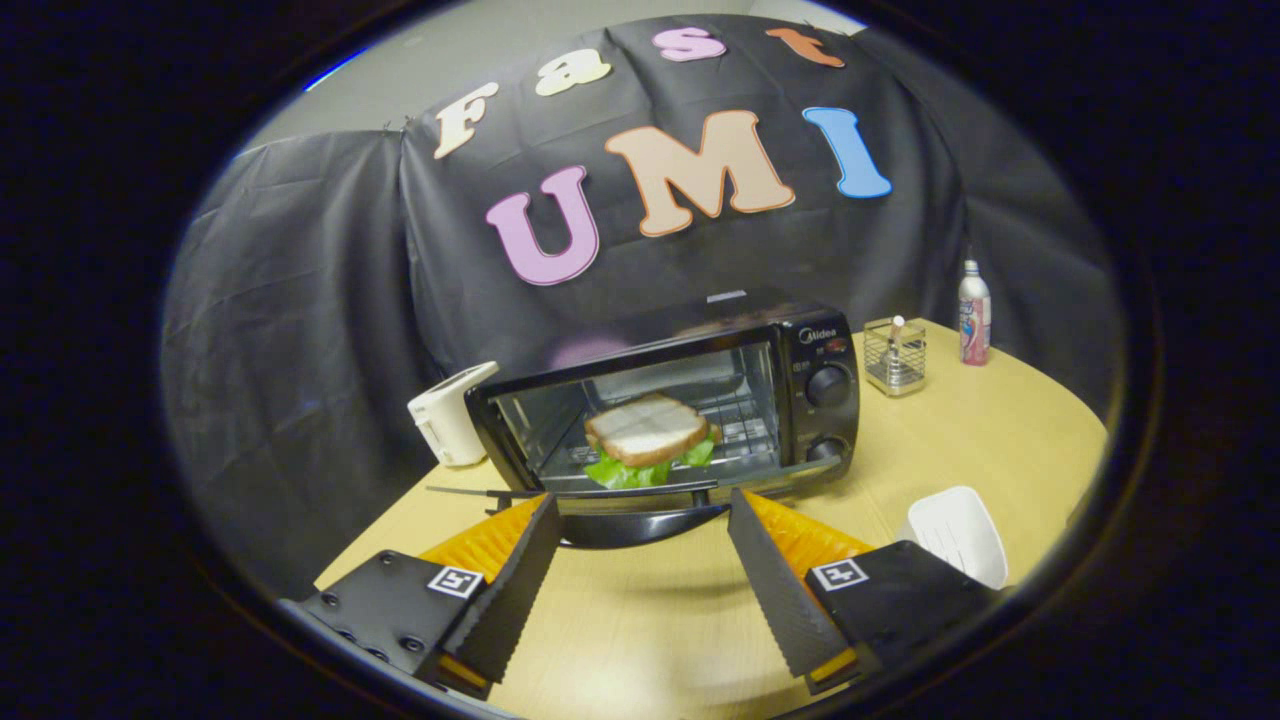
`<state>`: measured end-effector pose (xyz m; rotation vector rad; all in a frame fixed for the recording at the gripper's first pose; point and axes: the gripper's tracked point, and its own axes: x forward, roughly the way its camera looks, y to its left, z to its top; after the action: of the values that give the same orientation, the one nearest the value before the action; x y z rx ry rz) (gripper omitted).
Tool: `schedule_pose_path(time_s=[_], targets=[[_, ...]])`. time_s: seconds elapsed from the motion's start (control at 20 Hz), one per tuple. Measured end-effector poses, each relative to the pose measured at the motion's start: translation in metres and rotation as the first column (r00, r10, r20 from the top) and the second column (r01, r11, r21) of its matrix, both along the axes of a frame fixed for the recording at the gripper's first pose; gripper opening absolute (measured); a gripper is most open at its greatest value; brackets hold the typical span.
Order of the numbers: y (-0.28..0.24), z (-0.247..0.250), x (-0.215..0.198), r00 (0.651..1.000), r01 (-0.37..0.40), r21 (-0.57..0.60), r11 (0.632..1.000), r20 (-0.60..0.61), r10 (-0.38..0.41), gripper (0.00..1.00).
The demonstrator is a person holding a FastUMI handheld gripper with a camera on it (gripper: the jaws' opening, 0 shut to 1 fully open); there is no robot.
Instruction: Open the toaster oven, put the food inside, and close the toaster oven door.
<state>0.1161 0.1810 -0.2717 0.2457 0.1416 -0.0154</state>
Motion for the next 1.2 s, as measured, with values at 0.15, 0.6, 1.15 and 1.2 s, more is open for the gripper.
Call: schedule_pose_path(time_s=[0.15,0.6,1.15,1.2], targets=[[-0.002,0.015,0.014,1.0,-0.003,0.007,1.0,0.021,0.003,1.0],[-0.011,0.049,0.062,0.996,0.015,0.009,1.0,0.091,-0.016,1.0],[-0.027,0.122,0.047,0.973,0.012,-0.079,0.997,0.229,0.006,1.0],[-0.035,0.133,0.035,0.969,0.012,-0.09,0.996,0.246,0.011,1.0]])
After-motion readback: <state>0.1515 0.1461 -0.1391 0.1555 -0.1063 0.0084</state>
